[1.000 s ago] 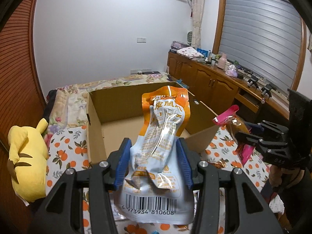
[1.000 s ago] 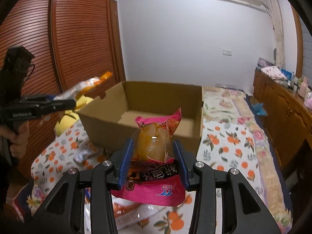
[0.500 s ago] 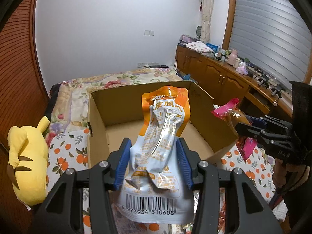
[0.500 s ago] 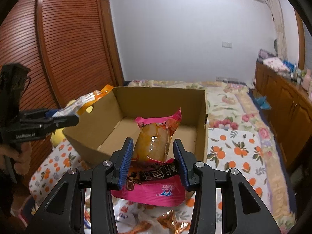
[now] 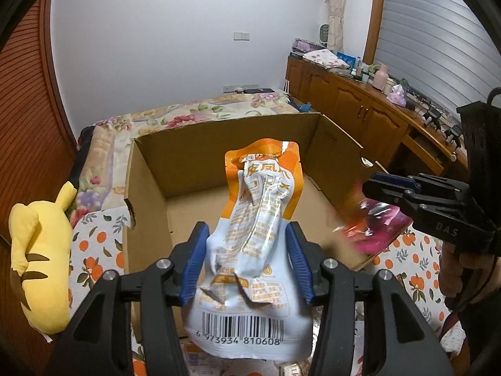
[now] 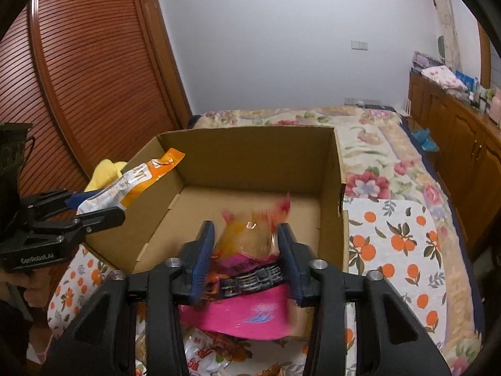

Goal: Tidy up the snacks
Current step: 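Lift both packets over the box and open both tools to drop them inside, then grasp the blue foil wrapper with the left tool while the right tool grasps the gold foil candy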

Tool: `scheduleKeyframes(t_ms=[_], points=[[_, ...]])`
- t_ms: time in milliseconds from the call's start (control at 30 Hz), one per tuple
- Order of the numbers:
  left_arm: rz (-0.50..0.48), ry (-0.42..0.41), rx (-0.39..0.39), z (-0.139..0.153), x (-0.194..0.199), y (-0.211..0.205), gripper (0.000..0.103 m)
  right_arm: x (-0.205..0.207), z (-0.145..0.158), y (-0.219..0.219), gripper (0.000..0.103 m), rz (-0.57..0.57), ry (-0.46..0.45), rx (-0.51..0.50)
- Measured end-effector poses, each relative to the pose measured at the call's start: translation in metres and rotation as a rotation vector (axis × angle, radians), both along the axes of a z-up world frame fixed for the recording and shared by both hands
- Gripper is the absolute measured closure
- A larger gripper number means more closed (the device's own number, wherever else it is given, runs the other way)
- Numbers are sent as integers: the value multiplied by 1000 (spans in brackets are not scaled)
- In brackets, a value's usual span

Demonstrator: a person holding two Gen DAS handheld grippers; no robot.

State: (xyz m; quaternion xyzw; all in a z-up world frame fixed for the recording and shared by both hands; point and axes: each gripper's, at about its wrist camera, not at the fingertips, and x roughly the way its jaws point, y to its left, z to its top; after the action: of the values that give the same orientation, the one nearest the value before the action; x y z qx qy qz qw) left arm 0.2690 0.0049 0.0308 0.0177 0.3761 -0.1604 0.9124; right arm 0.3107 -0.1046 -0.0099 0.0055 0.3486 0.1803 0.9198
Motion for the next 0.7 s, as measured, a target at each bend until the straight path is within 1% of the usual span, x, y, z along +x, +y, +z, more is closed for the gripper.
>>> scheduleKeyframes(t_ms=[67, 133, 267, 300, 400, 500, 633, 667, 700], points=[[7, -1, 4, -1, 0, 0, 48, 1, 1, 2, 75, 0, -2, -6], [22, -2, 11, -2, 1, 1, 48, 0, 0, 6, 77, 7, -4, -17], [21, -9, -12, -2, 1, 5, 45, -6, 0, 7, 78, 22, -15, -12], [19, -17, -15, 0, 0, 5, 43, -7, 0, 6, 77, 24, -17, -11], [17, -44, -19, 6, -4, 6, 42, -14, 0, 6, 76, 36, -25, -13], [10, -63, -13, 11, -9, 4, 42, -25, 1, 5, 74, 56, -32, -1], [-9, -92, -14, 16, -29, 3, 40, -53, 2, -1, 72, 84, -53, 14], [-17, -99, -13, 16, -37, 3, 38, -58, 1, -2, 71, 87, -56, 12], [-20, -102, -10, 16, -41, 2, 32, -68, 0, -4, 70, 91, -62, 9]])
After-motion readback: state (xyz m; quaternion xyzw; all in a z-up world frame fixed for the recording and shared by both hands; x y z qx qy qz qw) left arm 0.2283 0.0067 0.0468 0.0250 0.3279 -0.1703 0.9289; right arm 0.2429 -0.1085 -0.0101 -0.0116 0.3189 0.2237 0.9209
